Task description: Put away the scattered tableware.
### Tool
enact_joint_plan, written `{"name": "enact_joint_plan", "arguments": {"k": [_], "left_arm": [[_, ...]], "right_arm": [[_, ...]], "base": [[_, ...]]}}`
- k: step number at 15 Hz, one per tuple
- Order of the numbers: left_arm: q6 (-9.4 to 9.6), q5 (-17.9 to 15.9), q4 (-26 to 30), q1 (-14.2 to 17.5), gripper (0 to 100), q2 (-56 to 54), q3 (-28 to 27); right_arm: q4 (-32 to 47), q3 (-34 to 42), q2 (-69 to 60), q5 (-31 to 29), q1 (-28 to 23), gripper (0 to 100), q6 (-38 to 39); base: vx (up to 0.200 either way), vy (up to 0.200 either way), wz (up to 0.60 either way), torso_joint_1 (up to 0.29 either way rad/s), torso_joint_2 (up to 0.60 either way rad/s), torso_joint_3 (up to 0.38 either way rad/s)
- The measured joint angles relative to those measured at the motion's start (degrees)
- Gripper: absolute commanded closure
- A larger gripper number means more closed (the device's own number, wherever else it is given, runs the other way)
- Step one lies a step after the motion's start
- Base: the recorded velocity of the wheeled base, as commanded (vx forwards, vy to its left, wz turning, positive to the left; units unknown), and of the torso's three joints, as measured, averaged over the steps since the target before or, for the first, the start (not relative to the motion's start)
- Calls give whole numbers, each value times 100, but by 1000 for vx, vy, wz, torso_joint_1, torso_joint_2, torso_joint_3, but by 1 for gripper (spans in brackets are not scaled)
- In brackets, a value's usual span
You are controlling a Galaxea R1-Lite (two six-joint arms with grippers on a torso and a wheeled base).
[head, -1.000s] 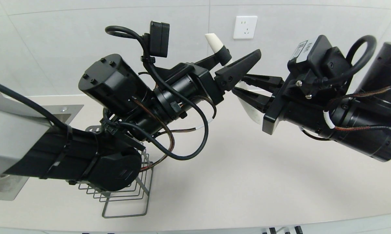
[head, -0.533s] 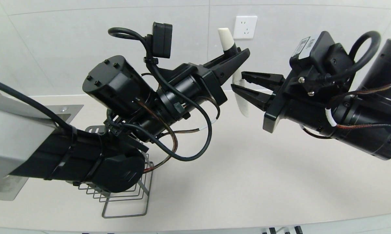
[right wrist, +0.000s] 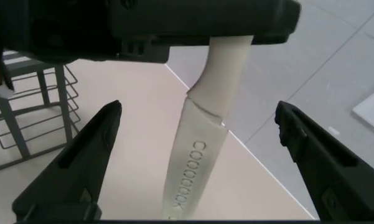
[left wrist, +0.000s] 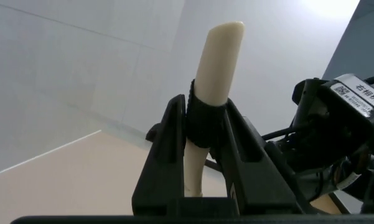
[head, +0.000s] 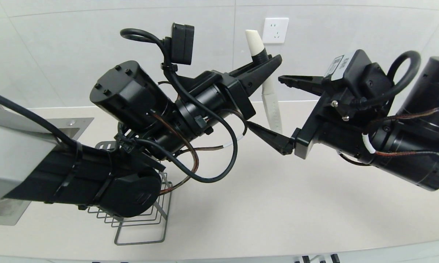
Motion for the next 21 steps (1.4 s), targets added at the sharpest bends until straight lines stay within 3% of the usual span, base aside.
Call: {"name": "enact_joint_plan", "arguments": {"k": [2,5,9,10,12,16,19,21], "left_arm": [[218,13,55,52,100,-165,27],[733,101,227,306,100,-400,124],[818,385,788,429,100,-918,534],[840,502,908,438,100,-1033,560],[936,889,1259,427,100,-1285,597],[1040,1042,1502,449,100,-1749,816],[1146,1504,1579,463,100,-1976,989],[1154,1532,1557,463,100,-2050,1031]], "right_arm": [[2,221,-174,-9,-12,0,2],[40,800,-795,-9,-130,0,7],[610,1591,-2806,-44,-640,0,119],[827,1749,-3440,-104,-825,100,167],[1125,2059,-4579,-299,-1181,100,295],[1612,2649,-6329,-775,-2091,100,744],[1649,2800,-6946,-917,-2586,100,933],[1684,2962,-7317,-941,-3039,100,1134]], "base": [[0,0,0,0,0,0],[0,0,0,0,0,0],[0,0,0,0,0,0],[0,0,0,0,0,0],[0,0,0,0,0,0],[0,0,0,0,0,0],[0,0,0,0,0,0],[0,0,0,0,0,0]]}}
